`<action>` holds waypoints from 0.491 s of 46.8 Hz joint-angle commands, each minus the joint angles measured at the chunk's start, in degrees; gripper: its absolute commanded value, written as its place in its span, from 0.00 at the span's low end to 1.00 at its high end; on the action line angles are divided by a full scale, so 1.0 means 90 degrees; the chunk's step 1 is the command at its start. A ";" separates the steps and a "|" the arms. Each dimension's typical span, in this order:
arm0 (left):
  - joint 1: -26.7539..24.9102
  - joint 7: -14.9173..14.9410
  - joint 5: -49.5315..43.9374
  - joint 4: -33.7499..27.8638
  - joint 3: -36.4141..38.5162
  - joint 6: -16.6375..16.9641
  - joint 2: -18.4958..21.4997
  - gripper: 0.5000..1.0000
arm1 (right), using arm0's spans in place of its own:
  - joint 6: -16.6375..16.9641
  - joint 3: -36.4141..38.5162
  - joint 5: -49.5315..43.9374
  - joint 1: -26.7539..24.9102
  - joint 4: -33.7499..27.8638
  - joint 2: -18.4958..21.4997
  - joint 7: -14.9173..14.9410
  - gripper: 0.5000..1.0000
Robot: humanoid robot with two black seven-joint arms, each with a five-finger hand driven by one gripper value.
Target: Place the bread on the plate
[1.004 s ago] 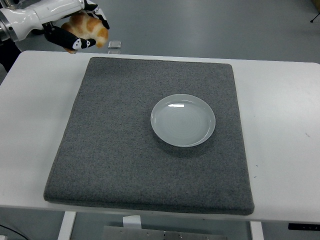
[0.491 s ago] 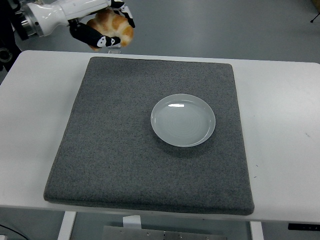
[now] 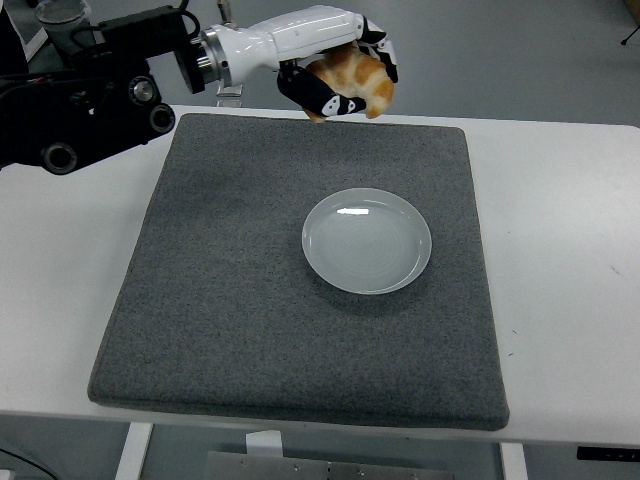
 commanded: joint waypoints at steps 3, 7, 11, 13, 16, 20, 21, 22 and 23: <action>-0.0051 0.0010 0.0224 0.0418 0.0333 0.0127 -0.0572 0.00 | 0.0001 0.0000 0.0001 -0.0003 0.0000 0.0000 0.0008 0.86; -0.0002 0.0010 0.0556 0.0623 0.0382 0.0273 -0.0846 0.00 | 0.0001 0.0000 0.0001 -0.0003 0.0000 0.0000 -0.0001 0.86; 0.0076 0.0010 0.0772 0.0809 0.0382 0.0312 -0.1090 0.00 | 0.0001 0.0000 0.0001 0.0006 -0.0010 0.0000 -0.0001 0.86; 0.0105 0.0010 0.0801 0.0926 0.0392 0.0312 -0.1207 0.00 | -0.0009 0.0000 0.0001 0.0006 -0.0010 0.0000 -0.0001 0.86; 0.0164 0.0010 0.0811 0.1131 0.0392 0.0322 -0.1383 0.00 | -0.0019 0.0000 0.0001 0.0006 -0.0010 0.0000 -0.0001 0.86; 0.0252 0.0010 0.0860 0.1346 0.0392 0.0332 -0.1579 0.00 | -0.0019 0.0000 0.0001 -0.0003 -0.0010 0.0000 -0.0001 0.86; 0.0281 0.0010 0.0879 0.1385 0.0392 0.0361 -0.1618 0.00 | -0.0029 0.0000 0.0001 -0.0003 -0.0010 0.0000 0.0008 0.86; 0.0320 0.0010 0.0918 0.1424 0.0392 0.0390 -0.1667 0.00 | -0.0029 0.0000 0.0001 0.0006 -0.0010 0.0000 0.0008 0.86; 0.0349 0.0010 0.0957 0.1444 0.0392 0.0420 -0.1715 0.00 | -0.0029 0.0000 0.0011 -0.0003 -0.0010 0.0000 -0.0001 0.86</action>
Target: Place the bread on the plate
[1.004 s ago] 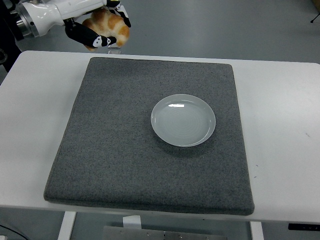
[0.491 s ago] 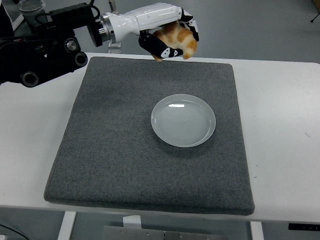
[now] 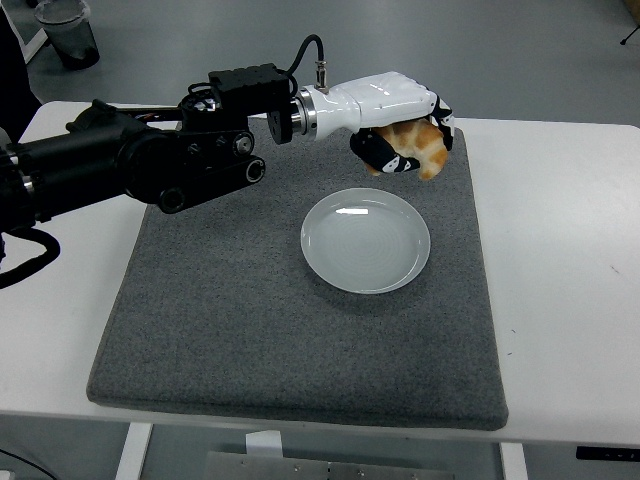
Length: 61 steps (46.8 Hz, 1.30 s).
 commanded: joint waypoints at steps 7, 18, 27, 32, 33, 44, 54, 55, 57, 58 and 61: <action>0.0489 0.0000 0.0409 0.0211 0.0009 0.0198 -0.0365 0.00 | -0.0015 0.0000 0.0010 0.0007 0.0001 0.0000 -0.0002 0.86; 0.1143 0.0000 0.0830 0.0211 0.0009 0.0384 -0.0384 0.00 | -0.0015 0.0010 0.0010 0.0007 -0.0009 0.0000 -0.0002 0.86; 0.1378 -0.0010 0.0849 0.0240 0.0009 0.0472 -0.0355 0.00 | -0.0015 0.0010 0.0010 0.0007 -0.0009 0.0000 -0.0002 0.86; 0.1505 -0.0010 0.0849 0.0347 0.0009 0.0511 -0.0355 0.00 | -0.0015 0.0010 0.0010 -0.0003 -0.0009 0.0000 0.0008 0.86; 0.1525 -0.0010 0.0849 0.0367 0.0009 0.0521 -0.0355 0.00 | -0.0015 0.0010 0.0010 -0.0003 -0.0009 0.0000 -0.0002 0.86; 0.1710 -0.0020 0.0849 0.0425 0.0009 0.0599 -0.0336 0.00 | -0.0015 0.0010 0.0010 0.0007 -0.0009 0.0000 -0.0002 0.86; 0.1779 -0.0020 0.0771 0.0435 0.0000 0.0657 -0.0326 0.00 | -0.0015 0.0000 0.0010 0.0007 -0.0009 0.0000 -0.0002 0.86; 0.1788 -0.0020 0.0762 0.0435 -0.0010 0.0657 -0.0316 0.00 | -0.0015 0.0000 0.0010 0.0007 -0.0009 0.0000 -0.0002 0.86; 0.1788 -0.0010 0.0742 0.0435 -0.0020 0.0657 -0.0316 0.00 | -0.0015 0.0000 0.0010 0.0007 -0.0009 0.0000 0.0008 0.86; 0.1788 -0.0020 0.0723 0.0435 -0.0020 0.0657 -0.0316 0.00 | -0.0015 0.0010 0.0010 0.0007 -0.0009 0.0000 0.0008 0.86; 0.1798 -0.0020 0.0722 0.0435 -0.0030 0.0667 -0.0316 0.00 | -0.0015 0.0010 0.0010 0.0007 -0.0009 0.0000 -0.0002 0.86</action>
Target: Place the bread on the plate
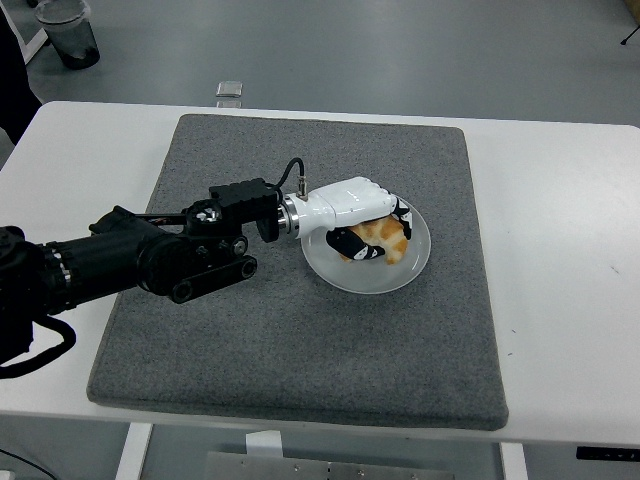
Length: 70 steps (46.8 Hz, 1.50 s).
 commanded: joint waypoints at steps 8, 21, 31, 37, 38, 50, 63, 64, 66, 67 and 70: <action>0.0108 0.0009 -0.0007 -0.0001 -0.0035 0.0005 0.0010 0.23 | -0.0009 0.0006 0.0000 0.0001 0.0000 0.0000 0.0006 0.86; 0.0128 0.0009 -0.0027 -0.0010 -0.0065 0.0102 0.0127 0.46 | 0.0000 0.0006 0.0000 0.0001 0.0000 0.0000 -0.0003 0.86; 0.0128 0.0009 -0.0173 -0.0020 -0.0065 0.0122 0.0205 0.65 | -0.0009 0.0006 0.0000 0.0001 0.0000 0.0000 -0.0003 0.86; 0.0138 0.0009 -0.0183 -0.0020 -0.0055 0.0122 0.0215 0.77 | 0.0000 0.0006 0.0000 0.0001 0.0000 0.0000 0.0006 0.86; 0.0138 0.0009 -0.0183 -0.0020 -0.0055 0.0122 0.0215 0.77 | -0.0009 0.0006 0.0000 0.0001 0.0000 0.0000 -0.0003 0.86; 0.0118 0.0009 -0.0319 -0.0088 -0.0065 0.0122 0.0234 0.92 | -0.0009 0.0006 0.0000 0.0001 0.0000 0.0000 0.0006 0.86; -0.0282 0.0018 -0.1773 -0.0410 -0.0162 -0.0014 0.0527 0.98 | 0.0000 0.0006 0.0000 0.0001 0.0000 0.0000 -0.0003 0.86; -0.0331 0.0018 -0.1930 -0.0469 -0.0162 -0.0053 0.0595 0.98 | 0.0000 0.0006 0.0000 0.0001 0.0000 0.0000 -0.0003 0.86; -0.0399 0.0018 -0.2252 -0.0567 -0.0162 -0.0160 0.0713 0.98 | 0.0000 0.0006 0.0000 0.0001 0.0000 0.0000 -0.0003 0.86; -0.0448 0.0028 -0.2398 -0.0615 -0.0172 -0.0229 0.0771 0.98 | 0.0000 0.0006 0.0000 0.0001 0.0000 0.0000 -0.0003 0.86; -0.0575 0.0018 -0.2857 -0.0674 -0.0172 -0.0395 0.0888 0.98 | 0.0000 0.0006 0.0000 0.0001 0.0000 0.0000 -0.0003 0.86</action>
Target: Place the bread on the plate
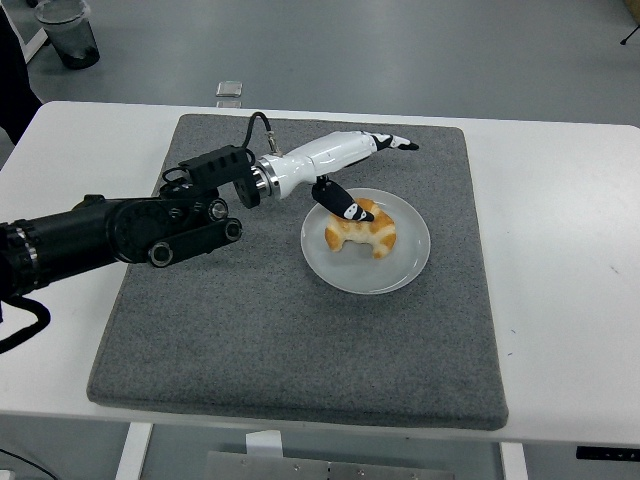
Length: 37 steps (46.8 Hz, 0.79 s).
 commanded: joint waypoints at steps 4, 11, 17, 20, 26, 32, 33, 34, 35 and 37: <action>-0.0248 -0.0004 -0.0959 -0.0085 -0.0023 -0.0367 0.0263 0.98 | 0.0000 0.0000 0.0000 0.0000 0.0000 0.0000 0.0010 0.86; -0.0356 0.0006 -0.1838 -0.0085 -0.0364 -0.0796 0.0448 0.98 | 0.0000 0.0000 0.0000 0.0010 0.0000 0.0000 0.0000 0.86; -0.0356 0.0006 -0.2327 -0.0056 -0.0891 -0.1187 0.0605 0.98 | 0.0000 0.0000 0.0000 0.0000 0.0000 0.0000 0.0000 0.86; -0.0346 0.0006 -0.2609 -0.0037 -0.1126 -0.1285 0.0663 0.98 | 0.0000 0.0000 0.0000 0.0010 0.0000 0.0000 0.0000 0.86; -0.0327 0.0122 -0.3692 0.0129 -0.1429 -0.1393 0.0819 0.98 | 0.0010 0.0000 0.0000 0.0000 0.0000 0.0000 0.0000 0.86; -0.0307 0.0347 -0.4874 0.0549 -0.1449 -0.1422 0.0849 0.98 | 0.0020 0.0000 0.0000 0.0010 0.0000 0.0000 0.0000 0.86; -0.0307 0.0347 -0.5021 0.0617 -0.1449 -0.1432 0.0849 0.98 | 0.0020 0.0000 0.0000 0.0010 0.0009 0.0000 0.0000 0.86; -0.0307 0.0357 -0.5168 0.0685 -0.1449 -0.1432 0.0849 0.98 | 0.0030 0.0000 0.0000 0.0010 0.0000 0.0000 0.0000 0.86; -0.0307 0.0357 -0.5314 0.0773 -0.1449 -0.1442 0.0849 0.98 | 0.0030 0.0000 0.0000 0.0010 0.0000 0.0000 0.0000 0.86; -0.0307 0.0357 -0.5559 0.0900 -0.1458 -0.1481 0.0849 0.98 | 0.0030 0.0000 0.0000 0.0010 0.0000 0.0000 0.0000 0.86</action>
